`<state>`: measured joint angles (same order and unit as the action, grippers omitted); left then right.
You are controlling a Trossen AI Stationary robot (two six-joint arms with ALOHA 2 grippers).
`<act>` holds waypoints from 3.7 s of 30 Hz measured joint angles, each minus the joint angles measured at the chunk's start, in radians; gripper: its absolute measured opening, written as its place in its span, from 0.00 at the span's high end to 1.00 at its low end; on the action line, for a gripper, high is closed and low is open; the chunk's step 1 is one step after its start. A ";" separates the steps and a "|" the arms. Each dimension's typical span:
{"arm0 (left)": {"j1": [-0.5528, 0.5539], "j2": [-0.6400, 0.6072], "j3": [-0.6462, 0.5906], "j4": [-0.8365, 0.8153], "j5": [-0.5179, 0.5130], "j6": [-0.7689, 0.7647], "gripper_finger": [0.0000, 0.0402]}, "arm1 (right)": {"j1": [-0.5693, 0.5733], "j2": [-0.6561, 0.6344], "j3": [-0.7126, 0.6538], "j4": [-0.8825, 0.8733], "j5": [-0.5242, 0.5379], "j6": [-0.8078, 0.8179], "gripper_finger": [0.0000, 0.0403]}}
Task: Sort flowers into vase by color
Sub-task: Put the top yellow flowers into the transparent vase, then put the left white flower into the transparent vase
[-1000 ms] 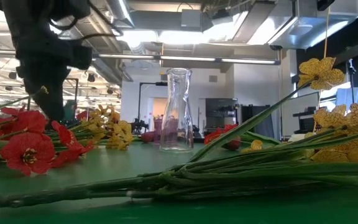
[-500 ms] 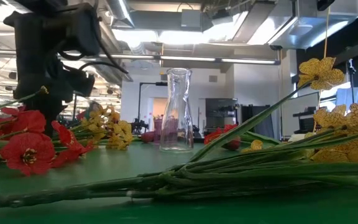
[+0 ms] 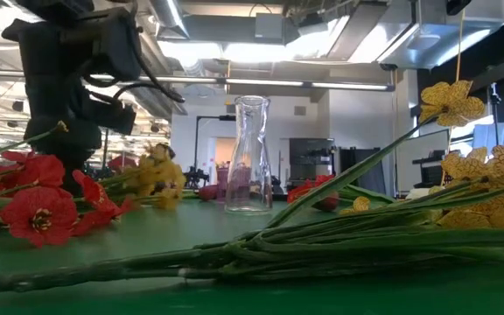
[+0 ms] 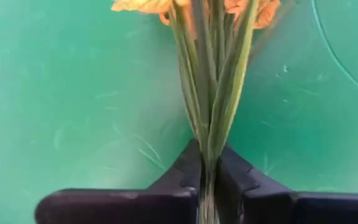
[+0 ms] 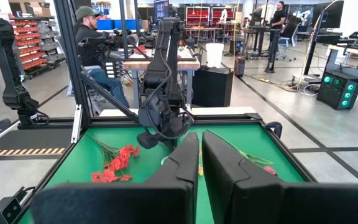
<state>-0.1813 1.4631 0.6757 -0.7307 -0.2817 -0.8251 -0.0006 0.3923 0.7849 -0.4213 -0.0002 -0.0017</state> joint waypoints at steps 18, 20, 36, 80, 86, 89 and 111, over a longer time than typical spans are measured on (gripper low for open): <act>-0.111 -0.646 0.131 0.394 -0.282 0.467 0.98 | 0.000 0.000 0.000 -0.001 0.000 0.000 0.94; -0.111 -0.689 0.094 0.517 -0.276 0.559 0.98 | 0.000 0.000 0.000 0.000 0.000 0.000 0.94; 0.154 -0.285 0.030 1.356 0.232 0.836 0.98 | 0.000 0.000 0.000 0.000 0.000 0.000 0.94; 0.250 0.069 0.030 1.501 0.275 0.640 0.88 | 0.000 0.000 0.000 0.004 0.000 0.000 0.94; 0.251 0.069 0.030 1.462 0.271 0.622 0.70 | 0.000 0.000 0.000 0.006 0.024 0.000 0.94; 0.244 0.068 0.030 1.458 0.273 0.622 0.60 | 0.000 0.000 0.000 0.006 0.058 0.000 0.94; 0.145 -0.161 0.031 1.201 0.148 0.667 0.32 | 0.000 0.000 0.000 0.008 0.105 0.000 0.94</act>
<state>-0.0360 1.3017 0.7067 0.4706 -0.1336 -0.1583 -0.0005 0.3923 0.7849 -0.4133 0.1047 -0.0021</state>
